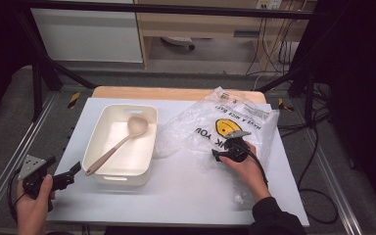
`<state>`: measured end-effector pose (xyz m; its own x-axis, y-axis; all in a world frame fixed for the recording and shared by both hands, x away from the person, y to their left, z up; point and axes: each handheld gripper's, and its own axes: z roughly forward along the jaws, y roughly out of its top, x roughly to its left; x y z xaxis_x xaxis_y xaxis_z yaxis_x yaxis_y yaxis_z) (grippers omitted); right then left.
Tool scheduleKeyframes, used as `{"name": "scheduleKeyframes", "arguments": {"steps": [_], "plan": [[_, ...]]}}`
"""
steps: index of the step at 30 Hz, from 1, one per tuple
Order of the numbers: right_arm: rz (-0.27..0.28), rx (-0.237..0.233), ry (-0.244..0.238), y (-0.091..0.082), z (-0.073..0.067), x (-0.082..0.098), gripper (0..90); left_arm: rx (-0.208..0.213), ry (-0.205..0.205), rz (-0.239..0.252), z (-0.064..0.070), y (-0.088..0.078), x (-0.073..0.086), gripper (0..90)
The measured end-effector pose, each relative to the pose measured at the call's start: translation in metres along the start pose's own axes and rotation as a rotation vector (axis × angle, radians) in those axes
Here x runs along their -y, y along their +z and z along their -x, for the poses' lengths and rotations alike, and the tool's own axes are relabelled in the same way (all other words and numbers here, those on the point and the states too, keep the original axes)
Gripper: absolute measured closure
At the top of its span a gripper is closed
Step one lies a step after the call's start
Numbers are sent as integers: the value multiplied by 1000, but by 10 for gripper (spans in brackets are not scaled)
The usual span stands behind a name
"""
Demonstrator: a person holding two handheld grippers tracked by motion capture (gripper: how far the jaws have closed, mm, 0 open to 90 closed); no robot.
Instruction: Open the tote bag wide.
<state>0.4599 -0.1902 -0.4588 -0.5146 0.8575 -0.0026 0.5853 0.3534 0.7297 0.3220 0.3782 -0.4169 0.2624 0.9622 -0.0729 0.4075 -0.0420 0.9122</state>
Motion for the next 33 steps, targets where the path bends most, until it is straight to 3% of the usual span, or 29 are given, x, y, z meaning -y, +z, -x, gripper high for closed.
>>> {"name": "scheduleKeyframes", "arguments": {"steps": [6, 11, 14, 17, 23, 28, 33], "plan": [[-4, -6, 11, -2, 5, -3, 551, -2, -3, 4, 0, -1, 0, 57], [5, 6, 55, -2, 13, -5, 802, -3, -2, 1, -1, -1, 0, 57], [9, 3, 71, -1, 15, -5, 888, -3, -7, 6, -1, -1, 0, 57], [13, -29, 105, -3, 15, -4, 900, -5, -7, 11, -1, -2, -1, 57], [43, -52, 109, -19, 8, -14, 900, -3, -22, 40, 0, -5, -9, 61], [71, -69, 105, -34, 0, -25, 900, -2, -1, 77, 5, -14, -30, 62], [98, -68, 93, -45, -5, -35, 900, 44, 35, 79, 17, -18, -49, 61]]}}
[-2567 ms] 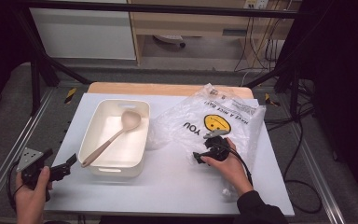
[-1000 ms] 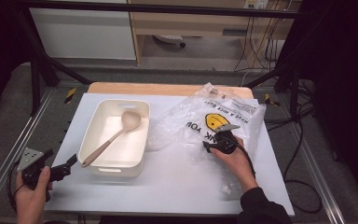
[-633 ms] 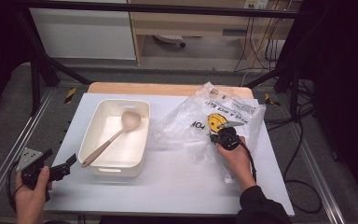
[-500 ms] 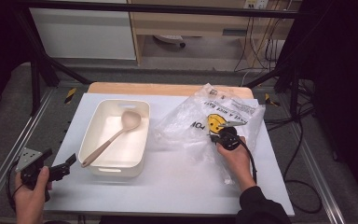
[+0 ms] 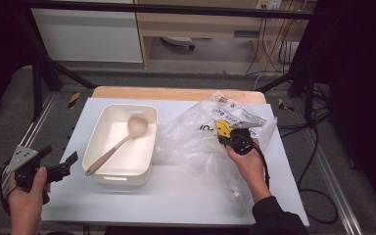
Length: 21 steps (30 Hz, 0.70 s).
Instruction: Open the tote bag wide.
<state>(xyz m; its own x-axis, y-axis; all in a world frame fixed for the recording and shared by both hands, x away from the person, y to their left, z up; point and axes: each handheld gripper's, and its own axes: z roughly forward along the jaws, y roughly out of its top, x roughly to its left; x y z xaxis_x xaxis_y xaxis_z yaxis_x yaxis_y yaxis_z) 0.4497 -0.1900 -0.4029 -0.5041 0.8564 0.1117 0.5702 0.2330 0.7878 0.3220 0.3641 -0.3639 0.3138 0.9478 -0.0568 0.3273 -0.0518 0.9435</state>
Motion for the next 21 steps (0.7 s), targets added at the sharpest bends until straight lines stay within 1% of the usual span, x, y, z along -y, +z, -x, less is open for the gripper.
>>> {"name": "scheduleKeyframes", "arguments": {"steps": [3, 4, 5, 8, 10, 11, 13, 16, 20, 21], "plan": [[17, 0, -7, -4, -3, -5, 900, 26, 22, -1, 9, 1, -9, 60], [23, -5, -1, -6, -4, -6, 900, 35, 28, -3, 12, 2, -12, 58], [28, -9, -2, -7, -5, -7, 900, 46, 29, -7, 16, 3, -15, 58], [32, -24, -4, -7, -7, -10, 900, 103, 34, -17, 27, 7, -20, 53], [38, -29, 1, -7, -8, -10, 900, 134, 35, -16, 36, 9, -23, 53], [42, -30, 1, -6, -8, -10, 900, 152, 43, -12, 40, 10, -24, 52], [43, -36, 6, -5, -9, -10, 900, 172, 61, -8, 50, 12, -27, 51], [31, -34, -11, -2, -13, -9, 900, 197, 80, 3, 65, 19, -31, 54], [17, -36, -20, -2, -15, -8, 900, 218, 106, -7, 87, 30, -34, 63], [17, -38, -19, -2, -15, -7, 900, 230, 104, -9, 93, 33, -34, 64]]}}
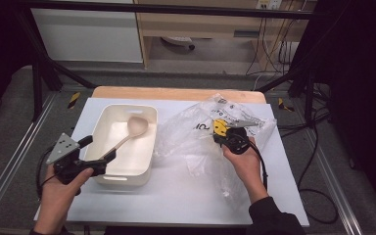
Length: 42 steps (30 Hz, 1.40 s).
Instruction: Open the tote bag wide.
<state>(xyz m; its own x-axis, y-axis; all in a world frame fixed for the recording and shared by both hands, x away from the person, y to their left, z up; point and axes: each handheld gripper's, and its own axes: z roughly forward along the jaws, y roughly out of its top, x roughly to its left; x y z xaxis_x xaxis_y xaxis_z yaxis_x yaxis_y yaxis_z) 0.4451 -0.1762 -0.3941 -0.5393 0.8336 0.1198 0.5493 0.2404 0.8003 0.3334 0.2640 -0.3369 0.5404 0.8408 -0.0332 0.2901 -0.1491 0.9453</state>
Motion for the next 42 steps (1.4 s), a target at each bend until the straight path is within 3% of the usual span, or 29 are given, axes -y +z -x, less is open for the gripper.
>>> {"name": "scheduleKeyframes", "arguments": {"steps": [11, 14, 22, 29, 33, 42], "plan": [[6, -18, 23, -8, -2, 3, 900, 134, 68, -54, 62, 41, -2, 157], [2, -14, 30, -12, -2, 5, 900, 163, 105, -74, 79, 54, -1, 177], [1, -15, 51, -20, -2, 12, 900, 236, 98, -107, 115, 87, 6, 274], [-4, -14, 51, -23, -6, 12, 900, 290, 103, -136, 146, 120, 16, 441], [-9, -13, 49, -22, -8, 13, 900, 302, 108, -167, 158, 143, 26, 539], [-17, -22, 41, -20, -9, 13, 900, 302, 109, -217, 166, 183, 43, 771]]}}
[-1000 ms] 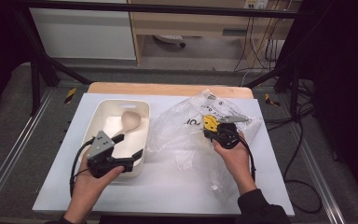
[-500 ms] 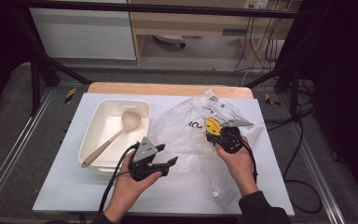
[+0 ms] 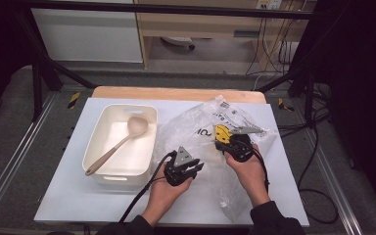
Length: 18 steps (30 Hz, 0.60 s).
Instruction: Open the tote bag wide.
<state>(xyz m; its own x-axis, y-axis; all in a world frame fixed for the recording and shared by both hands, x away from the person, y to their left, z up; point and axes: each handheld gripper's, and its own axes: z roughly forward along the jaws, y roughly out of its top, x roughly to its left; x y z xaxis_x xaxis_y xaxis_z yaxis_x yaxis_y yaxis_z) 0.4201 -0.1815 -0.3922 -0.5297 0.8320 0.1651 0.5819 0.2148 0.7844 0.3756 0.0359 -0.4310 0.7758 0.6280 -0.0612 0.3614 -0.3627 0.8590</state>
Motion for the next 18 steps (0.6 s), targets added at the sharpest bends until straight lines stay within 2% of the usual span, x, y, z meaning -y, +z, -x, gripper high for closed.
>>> {"name": "scheduleKeyframes", "arguments": {"steps": [4, 9, 12, 14, 18], "plan": [[-3, 0, -4, 0, 0, 0, 900, -5, -8, -3, -2, 9, 2, 805], [-6, 0, -4, 1, 0, 0, 900, -14, 2, -13, -6, 19, 1, 848], [-8, 0, -6, 1, 0, 0, 900, -21, -10, -17, -10, 23, 1, 865], [-7, 3, -2, 1, 0, 0, 900, -31, 5, -34, -11, 26, 3, 874], [-15, 8, 5, 2, 1, 0, 900, -40, -6, -55, -15, 32, 5, 880]]}}
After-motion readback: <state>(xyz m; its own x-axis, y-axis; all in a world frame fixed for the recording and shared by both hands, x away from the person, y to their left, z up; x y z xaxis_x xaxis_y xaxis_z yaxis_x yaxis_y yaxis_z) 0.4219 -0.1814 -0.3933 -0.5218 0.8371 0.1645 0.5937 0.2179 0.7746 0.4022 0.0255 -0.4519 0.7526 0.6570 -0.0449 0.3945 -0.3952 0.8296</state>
